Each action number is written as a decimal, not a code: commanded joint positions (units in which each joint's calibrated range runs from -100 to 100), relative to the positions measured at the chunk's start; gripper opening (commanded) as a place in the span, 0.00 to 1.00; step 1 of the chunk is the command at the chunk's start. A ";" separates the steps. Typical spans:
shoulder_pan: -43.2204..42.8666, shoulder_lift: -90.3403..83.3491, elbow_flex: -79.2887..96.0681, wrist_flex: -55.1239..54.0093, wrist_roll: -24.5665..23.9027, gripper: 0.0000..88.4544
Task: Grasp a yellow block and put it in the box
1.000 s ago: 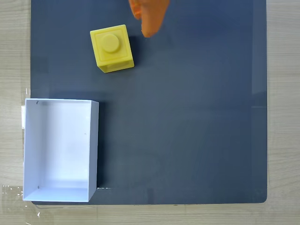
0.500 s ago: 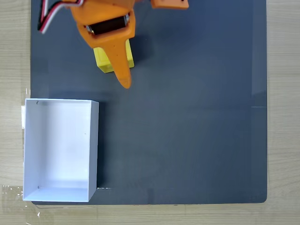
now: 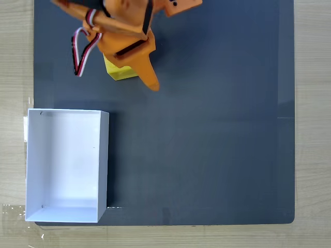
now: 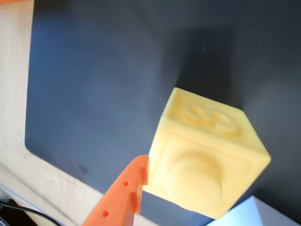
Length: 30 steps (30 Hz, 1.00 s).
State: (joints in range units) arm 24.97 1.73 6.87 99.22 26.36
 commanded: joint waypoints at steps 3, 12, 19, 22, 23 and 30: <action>1.21 0.90 2.04 0.60 0.45 0.55; 5.59 5.39 1.23 0.26 0.45 0.55; 5.34 8.78 0.78 -0.09 0.08 0.55; 5.17 10.98 -1.03 -0.53 0.03 0.55; 5.17 11.83 -1.75 -1.14 -0.02 0.55; 5.51 14.97 -3.93 -5.77 -0.02 0.51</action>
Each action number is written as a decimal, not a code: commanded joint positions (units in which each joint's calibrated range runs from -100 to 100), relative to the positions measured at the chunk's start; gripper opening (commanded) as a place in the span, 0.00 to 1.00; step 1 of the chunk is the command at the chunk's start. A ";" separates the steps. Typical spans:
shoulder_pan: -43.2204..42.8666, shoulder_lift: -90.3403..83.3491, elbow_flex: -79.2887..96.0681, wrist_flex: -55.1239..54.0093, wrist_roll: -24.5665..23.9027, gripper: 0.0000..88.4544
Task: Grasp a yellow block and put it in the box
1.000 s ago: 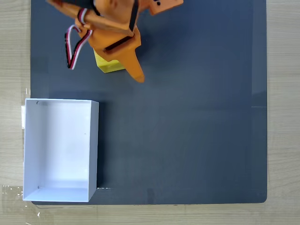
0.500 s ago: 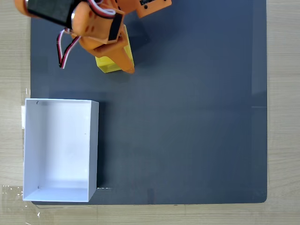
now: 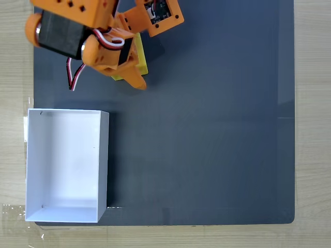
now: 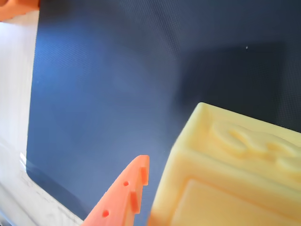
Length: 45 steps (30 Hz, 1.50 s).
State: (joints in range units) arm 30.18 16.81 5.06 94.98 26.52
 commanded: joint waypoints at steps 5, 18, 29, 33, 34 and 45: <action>0.29 -0.03 -2.12 -3.71 -0.18 0.34; -1.90 -6.39 -2.21 -2.83 -0.18 0.24; -16.80 -30.71 -10.08 -7.55 -3.33 0.24; -20.34 -39.02 -9.63 -17.23 -7.32 0.24; -20.59 -40.71 -9.45 -19.68 -8.37 0.24; -9.14 -43.85 -9.36 -39.48 -22.95 0.24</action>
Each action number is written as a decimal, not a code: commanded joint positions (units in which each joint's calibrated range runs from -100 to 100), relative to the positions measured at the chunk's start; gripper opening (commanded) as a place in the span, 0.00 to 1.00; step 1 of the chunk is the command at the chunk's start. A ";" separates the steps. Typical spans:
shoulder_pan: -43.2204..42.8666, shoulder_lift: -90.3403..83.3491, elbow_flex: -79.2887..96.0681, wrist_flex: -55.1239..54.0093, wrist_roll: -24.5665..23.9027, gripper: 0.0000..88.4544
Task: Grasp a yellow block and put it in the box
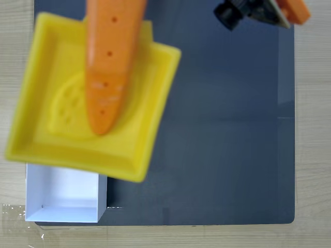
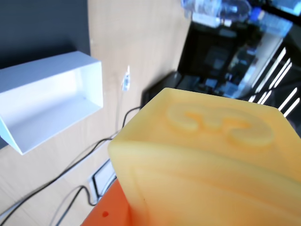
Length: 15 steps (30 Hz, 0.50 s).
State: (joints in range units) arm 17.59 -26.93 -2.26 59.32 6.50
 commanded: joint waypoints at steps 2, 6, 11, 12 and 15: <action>6.23 2.61 -2.04 -5.40 -4.71 0.24; 11.03 10.66 -2.76 -7.49 -6.97 0.24; 15.41 23.28 -4.93 -10.11 -8.70 0.24; 15.83 25.83 -5.93 -10.37 -9.02 0.24; 16.17 33.03 -10.00 -10.11 -9.65 0.24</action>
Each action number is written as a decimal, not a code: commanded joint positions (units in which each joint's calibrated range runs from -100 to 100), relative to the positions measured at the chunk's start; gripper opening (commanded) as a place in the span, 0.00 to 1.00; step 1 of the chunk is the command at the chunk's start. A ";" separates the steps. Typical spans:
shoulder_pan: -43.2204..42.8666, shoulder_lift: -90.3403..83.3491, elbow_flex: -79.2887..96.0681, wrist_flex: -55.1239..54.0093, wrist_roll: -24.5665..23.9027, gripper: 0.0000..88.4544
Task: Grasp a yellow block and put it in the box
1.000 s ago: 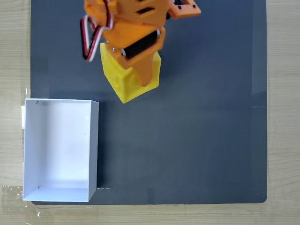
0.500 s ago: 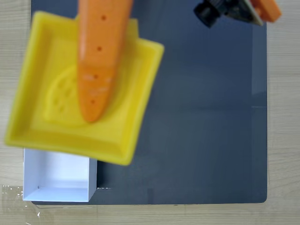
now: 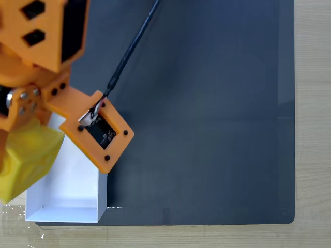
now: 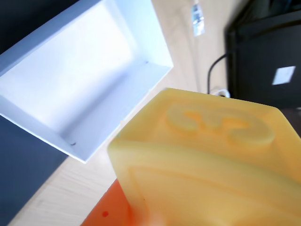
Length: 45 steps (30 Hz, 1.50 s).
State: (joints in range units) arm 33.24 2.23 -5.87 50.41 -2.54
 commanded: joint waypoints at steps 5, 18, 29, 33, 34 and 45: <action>-0.16 14.12 -13.17 -0.59 -1.24 0.24; -3.87 24.80 -19.77 -0.59 -0.66 0.25; -2.86 27.00 -19.50 -0.50 1.28 0.25; -2.69 27.00 -19.59 -0.50 1.28 0.29; -2.69 27.00 -19.41 -0.50 1.28 0.32; -3.11 26.16 -19.77 0.72 1.38 0.44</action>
State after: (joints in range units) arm 30.18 30.05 -22.13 50.41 -1.37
